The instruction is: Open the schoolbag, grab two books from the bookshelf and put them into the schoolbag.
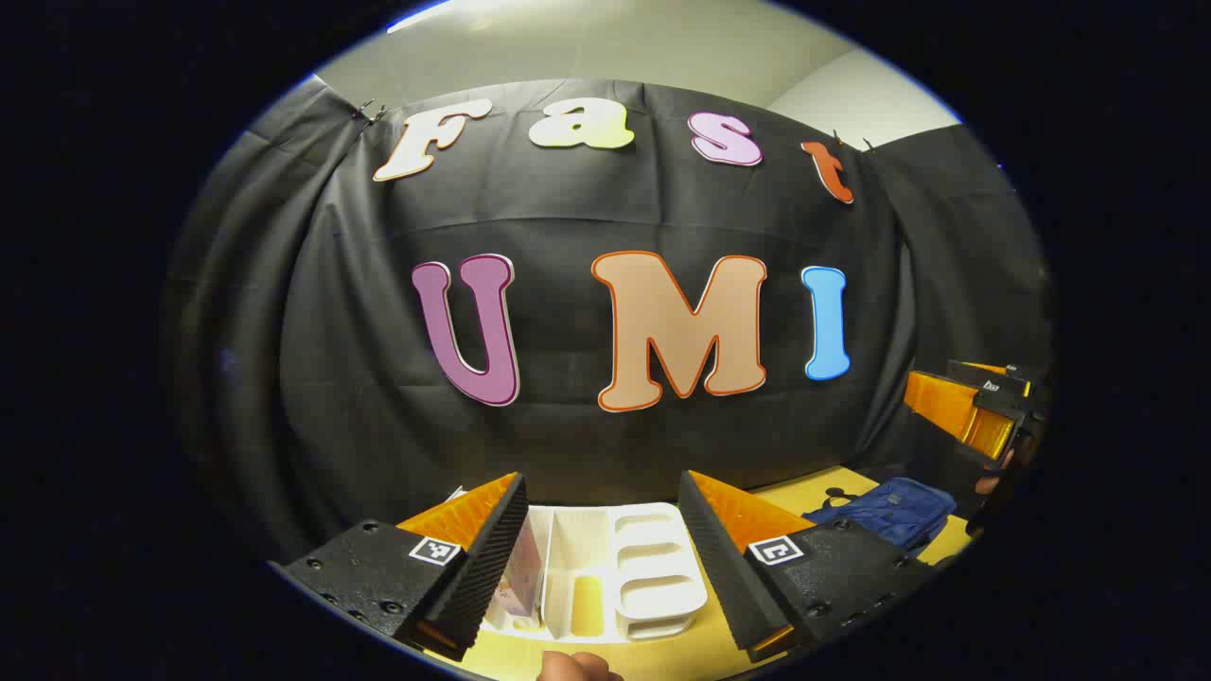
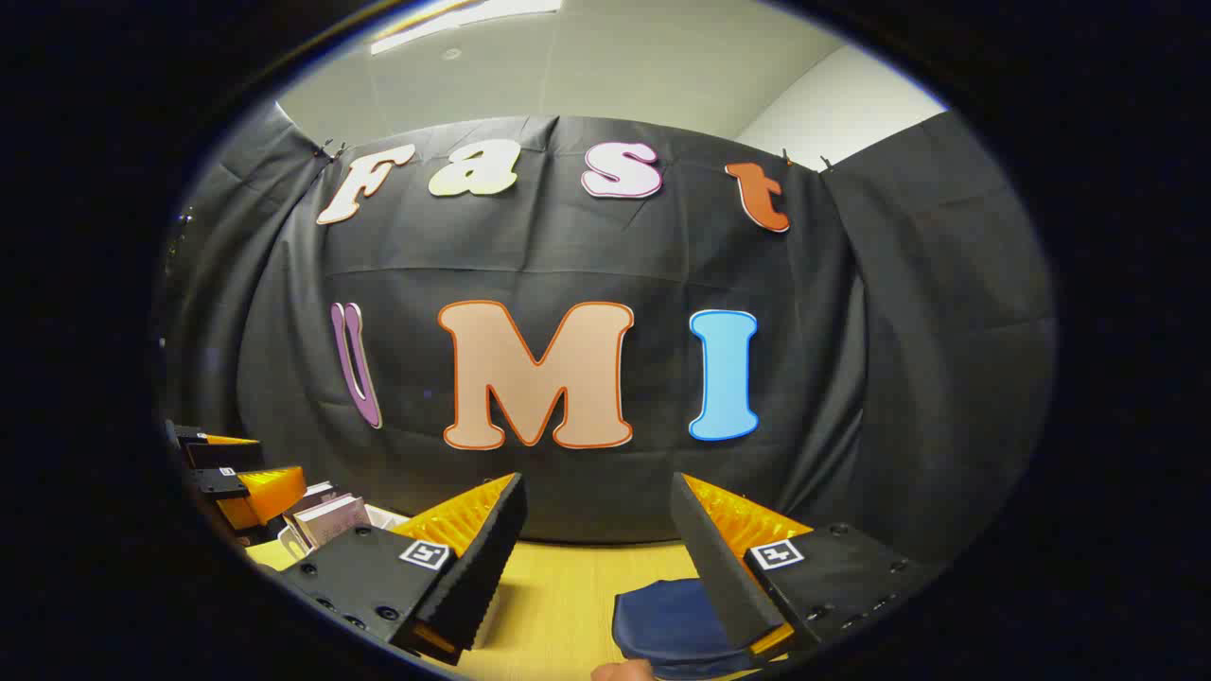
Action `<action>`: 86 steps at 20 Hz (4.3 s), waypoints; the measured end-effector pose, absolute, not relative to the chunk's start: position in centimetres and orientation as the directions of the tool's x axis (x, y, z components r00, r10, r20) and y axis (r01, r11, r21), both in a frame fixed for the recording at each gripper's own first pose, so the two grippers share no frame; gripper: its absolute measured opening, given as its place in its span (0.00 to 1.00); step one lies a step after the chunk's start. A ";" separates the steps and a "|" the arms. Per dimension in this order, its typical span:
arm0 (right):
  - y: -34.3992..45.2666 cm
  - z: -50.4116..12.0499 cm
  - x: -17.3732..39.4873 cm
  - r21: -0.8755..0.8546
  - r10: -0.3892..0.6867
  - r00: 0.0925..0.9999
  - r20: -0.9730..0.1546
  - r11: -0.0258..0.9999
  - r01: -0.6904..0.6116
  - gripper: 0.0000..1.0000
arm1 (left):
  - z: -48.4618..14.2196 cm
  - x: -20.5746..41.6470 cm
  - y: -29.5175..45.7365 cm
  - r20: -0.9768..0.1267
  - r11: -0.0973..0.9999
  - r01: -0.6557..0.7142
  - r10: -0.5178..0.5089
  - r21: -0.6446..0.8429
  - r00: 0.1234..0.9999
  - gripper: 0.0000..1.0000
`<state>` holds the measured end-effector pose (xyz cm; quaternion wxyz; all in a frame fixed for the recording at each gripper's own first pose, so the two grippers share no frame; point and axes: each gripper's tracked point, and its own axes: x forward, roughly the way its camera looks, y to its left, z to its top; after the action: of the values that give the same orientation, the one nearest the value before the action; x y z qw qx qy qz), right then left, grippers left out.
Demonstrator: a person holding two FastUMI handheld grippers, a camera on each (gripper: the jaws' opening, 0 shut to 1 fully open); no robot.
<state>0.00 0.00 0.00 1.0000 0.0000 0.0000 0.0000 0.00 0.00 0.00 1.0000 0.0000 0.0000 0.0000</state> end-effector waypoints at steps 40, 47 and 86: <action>-10.1 -11.6 0.6 -0.458 -0.068 0.967 -0.245 0.887 -0.054 1.00 | -2.3 1.7 -0.9 -0.114 1.000 -0.025 0.024 -0.004 0.993 0.94; -12.9 -22.8 -2.5 -0.719 -0.073 0.914 -0.399 0.644 -0.262 0.98 | -3.7 1.0 1.5 -0.174 0.996 -0.085 0.084 -0.003 0.981 0.94; -12.7 -40.4 0.6 -0.628 -0.102 0.634 -0.767 0.325 -0.707 0.04 | -3.8 -0.9 9.8 -0.191 0.940 -0.307 0.277 -0.147 0.942 0.93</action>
<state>0.64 -12.75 -40.36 0.7233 -0.5419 0.3734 0.2090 -0.90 9.79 -3.75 0.9814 -0.0876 0.0842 0.1487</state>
